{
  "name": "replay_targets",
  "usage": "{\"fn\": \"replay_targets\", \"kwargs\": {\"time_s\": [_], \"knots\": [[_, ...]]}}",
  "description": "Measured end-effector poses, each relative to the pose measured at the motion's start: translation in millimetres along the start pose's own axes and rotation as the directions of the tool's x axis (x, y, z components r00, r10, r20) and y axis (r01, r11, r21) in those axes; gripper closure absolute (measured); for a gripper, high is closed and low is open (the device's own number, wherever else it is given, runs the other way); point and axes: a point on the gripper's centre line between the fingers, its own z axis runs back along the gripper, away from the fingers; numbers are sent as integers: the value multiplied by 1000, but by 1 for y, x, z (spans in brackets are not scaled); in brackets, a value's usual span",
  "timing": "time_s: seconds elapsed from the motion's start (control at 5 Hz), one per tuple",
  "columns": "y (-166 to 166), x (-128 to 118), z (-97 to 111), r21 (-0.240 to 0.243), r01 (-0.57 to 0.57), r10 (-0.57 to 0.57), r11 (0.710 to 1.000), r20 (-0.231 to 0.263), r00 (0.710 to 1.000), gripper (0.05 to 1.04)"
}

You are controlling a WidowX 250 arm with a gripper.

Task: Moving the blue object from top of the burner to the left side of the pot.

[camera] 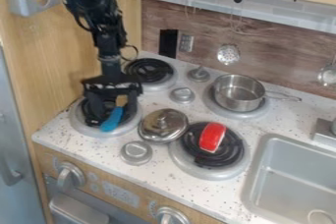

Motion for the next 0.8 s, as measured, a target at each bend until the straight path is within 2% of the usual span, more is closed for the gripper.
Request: {"fn": "replay_targets", "kwargs": {"time_s": [0.2,0.4,0.6,0.8], "knots": [[0,9,-4,16,-18,18,1000,-3,1000,84],[1,10,-5,23,-31,31,999,-2,1000,141],[-1,10,-7,10,-30,30,999,13,999,439],[0,6,-8,14,-33,33,999,6,999,725]]}}
